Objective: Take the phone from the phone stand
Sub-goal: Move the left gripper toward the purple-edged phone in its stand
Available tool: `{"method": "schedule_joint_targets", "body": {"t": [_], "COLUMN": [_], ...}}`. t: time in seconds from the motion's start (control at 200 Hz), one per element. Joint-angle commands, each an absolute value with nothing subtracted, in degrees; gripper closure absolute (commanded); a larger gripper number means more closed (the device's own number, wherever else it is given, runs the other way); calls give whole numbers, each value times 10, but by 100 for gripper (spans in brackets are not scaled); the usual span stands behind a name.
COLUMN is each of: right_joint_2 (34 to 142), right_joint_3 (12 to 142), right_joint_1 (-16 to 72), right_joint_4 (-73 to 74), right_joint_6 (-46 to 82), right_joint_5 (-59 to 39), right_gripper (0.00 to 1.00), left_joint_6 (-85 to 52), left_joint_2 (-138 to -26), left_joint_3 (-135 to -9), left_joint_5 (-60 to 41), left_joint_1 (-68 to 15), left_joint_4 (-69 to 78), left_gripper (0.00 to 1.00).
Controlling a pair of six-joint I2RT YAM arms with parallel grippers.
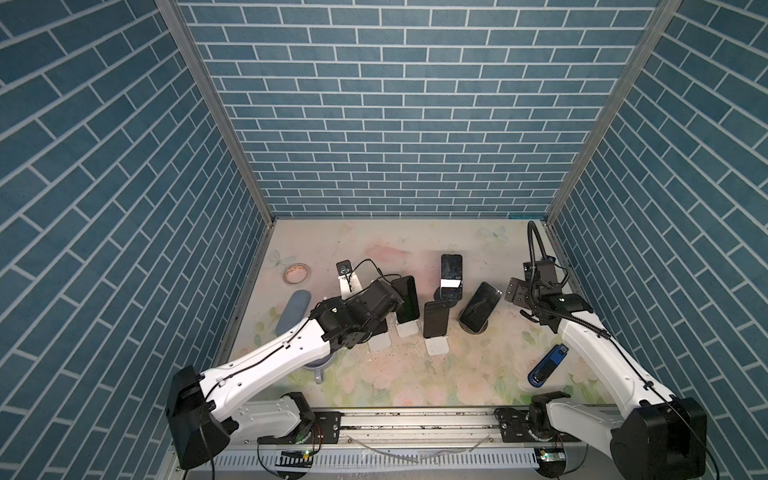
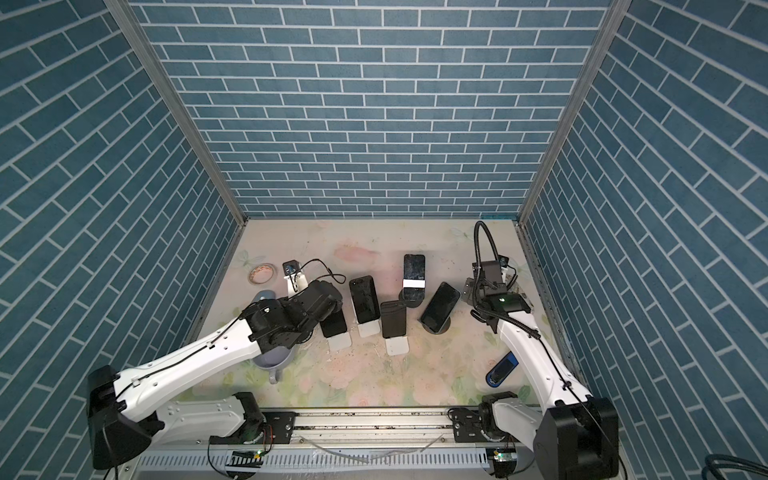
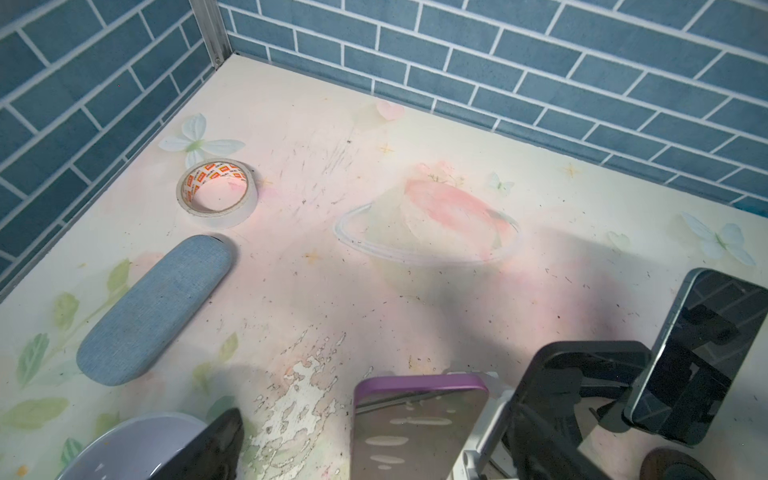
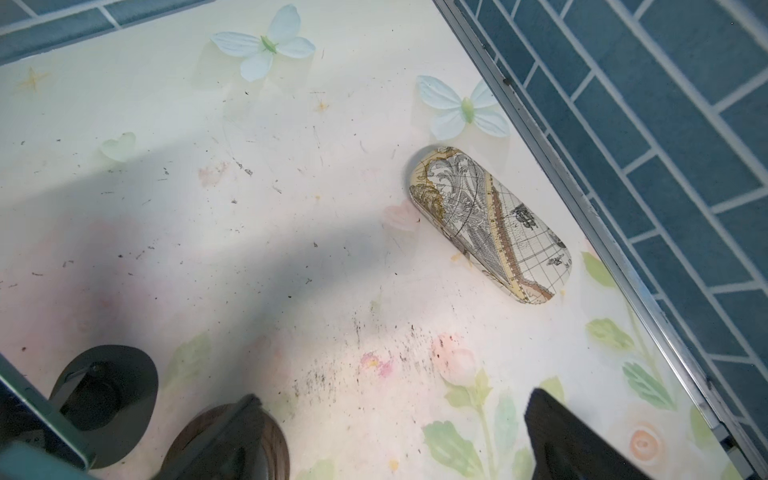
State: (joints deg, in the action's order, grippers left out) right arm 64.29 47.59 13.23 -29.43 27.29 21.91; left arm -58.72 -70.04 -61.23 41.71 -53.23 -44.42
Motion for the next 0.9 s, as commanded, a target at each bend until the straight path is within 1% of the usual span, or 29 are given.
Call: {"method": "schedule_joint_targets", "body": {"t": [0.0,0.335,0.585,0.82,0.895], "right_joint_2": [637,613,597,591,592], "right_joint_3": [460,454,452,452,453], "right_joint_1": [133,133,132,130,128], "right_joint_4": [-285,-256,-265,-255,-254], "right_joint_6": [247,229,218,208,207], "right_joint_5": [235,229,237,188,185], "right_gripper": [1,1,1,1,1], "left_joint_6": [-601,-628,-628,-623,-644], "left_joint_2": [-716,-749,-768,-797,-806], "left_joint_3": [-642,-658,-660,-670,-670], "left_joint_5": [426,441,438,431,430], "left_joint_1": [-547,-565,-575,-579,-579], "left_joint_4": [-474,-490,-469,-457,-465], "left_gripper": [0,0,0,0,0]}}
